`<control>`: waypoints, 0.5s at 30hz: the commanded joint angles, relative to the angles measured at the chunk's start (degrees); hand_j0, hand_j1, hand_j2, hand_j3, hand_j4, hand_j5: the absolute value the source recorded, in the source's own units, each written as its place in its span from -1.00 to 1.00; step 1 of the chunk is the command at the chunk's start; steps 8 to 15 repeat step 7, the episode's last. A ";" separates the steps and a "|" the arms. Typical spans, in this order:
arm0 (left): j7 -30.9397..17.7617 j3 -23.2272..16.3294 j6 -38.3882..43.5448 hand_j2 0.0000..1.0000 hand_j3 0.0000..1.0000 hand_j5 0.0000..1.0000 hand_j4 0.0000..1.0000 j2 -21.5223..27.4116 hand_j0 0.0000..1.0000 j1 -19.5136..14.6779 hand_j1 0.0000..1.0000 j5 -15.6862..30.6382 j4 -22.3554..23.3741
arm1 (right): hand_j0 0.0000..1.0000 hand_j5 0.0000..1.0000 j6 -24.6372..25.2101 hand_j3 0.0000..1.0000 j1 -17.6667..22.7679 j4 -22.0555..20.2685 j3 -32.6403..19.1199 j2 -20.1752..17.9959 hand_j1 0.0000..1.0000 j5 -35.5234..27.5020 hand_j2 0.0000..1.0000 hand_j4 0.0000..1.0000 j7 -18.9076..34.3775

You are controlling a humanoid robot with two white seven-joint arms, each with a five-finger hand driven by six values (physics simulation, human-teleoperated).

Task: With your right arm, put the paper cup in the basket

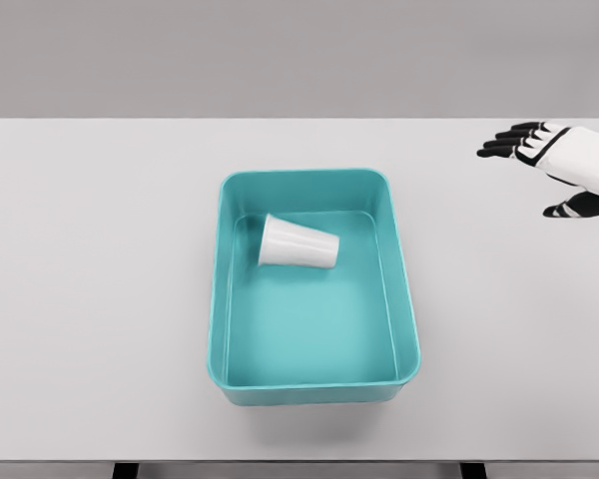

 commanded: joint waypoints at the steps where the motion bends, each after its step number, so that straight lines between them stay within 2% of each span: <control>1: -0.01 -0.01 0.00 1.00 1.00 1.00 1.00 0.00 1.00 0.00 1.00 0.01 0.01 | 1.00 1.00 0.06 1.00 0.09 -0.08 0.24 1.10 1.00 -0.16 1.00 1.00 -0.09; 5: -0.01 -0.01 0.00 1.00 1.00 1.00 1.00 0.00 1.00 0.00 1.00 0.01 0.01 | 1.00 1.00 0.06 1.00 1.67 -0.08 0.24 1.28 1.00 -0.16 1.00 1.00 -0.09; 7: -0.01 0.08 0.00 1.00 1.00 1.00 1.00 0.00 1.00 0.09 1.00 0.18 0.37 | 1.00 1.00 0.06 1.00 1.67 0.09 0.24 2.94 1.00 -0.16 1.00 1.00 -0.09; 15: -0.01 0.08 0.00 1.00 1.00 1.00 1.00 0.00 1.00 0.09 1.00 0.18 0.37 | 1.00 1.00 0.06 1.00 1.67 0.09 0.24 2.94 1.00 -0.16 1.00 1.00 -0.09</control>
